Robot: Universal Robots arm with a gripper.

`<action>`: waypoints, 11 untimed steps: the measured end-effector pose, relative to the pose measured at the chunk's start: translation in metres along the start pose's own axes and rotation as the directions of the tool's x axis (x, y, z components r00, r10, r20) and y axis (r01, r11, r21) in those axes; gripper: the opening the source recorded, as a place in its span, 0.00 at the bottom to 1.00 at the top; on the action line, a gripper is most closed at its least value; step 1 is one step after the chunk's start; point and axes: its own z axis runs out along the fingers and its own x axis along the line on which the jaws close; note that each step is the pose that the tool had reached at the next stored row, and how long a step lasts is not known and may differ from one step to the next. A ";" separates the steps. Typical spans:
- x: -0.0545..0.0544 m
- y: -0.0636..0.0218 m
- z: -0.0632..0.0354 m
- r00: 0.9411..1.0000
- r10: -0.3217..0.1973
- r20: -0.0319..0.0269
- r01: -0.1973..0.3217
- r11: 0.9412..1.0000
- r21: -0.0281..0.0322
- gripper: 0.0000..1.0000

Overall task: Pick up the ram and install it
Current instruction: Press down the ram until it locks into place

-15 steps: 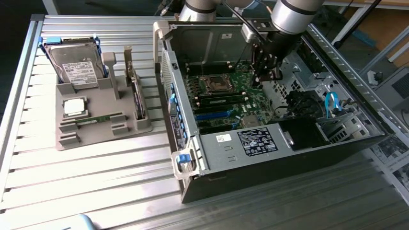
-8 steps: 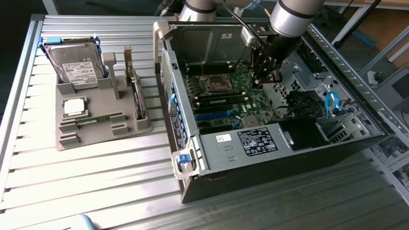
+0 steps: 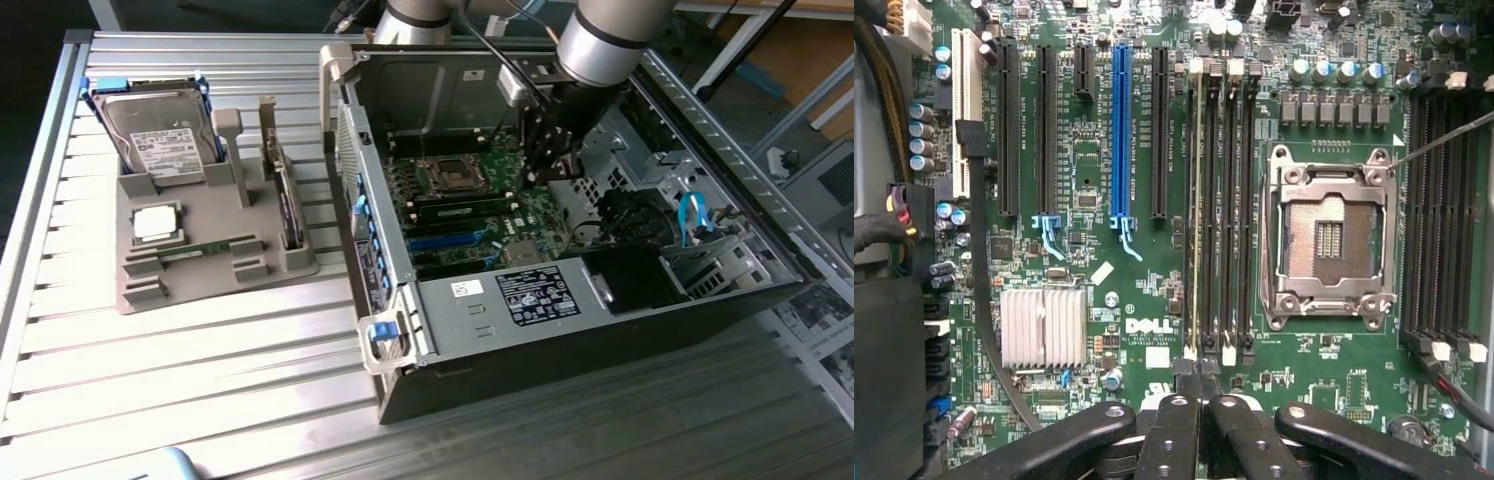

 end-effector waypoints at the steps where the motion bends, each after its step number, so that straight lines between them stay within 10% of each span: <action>1: 0.000 0.0004 0.0009 1.000 -0.002 0.000 0.002 1.000 0.000 0.11; 11: 0.001 0.0049 0.0101 1.000 -0.020 0.000 0.020 1.000 0.000 0.11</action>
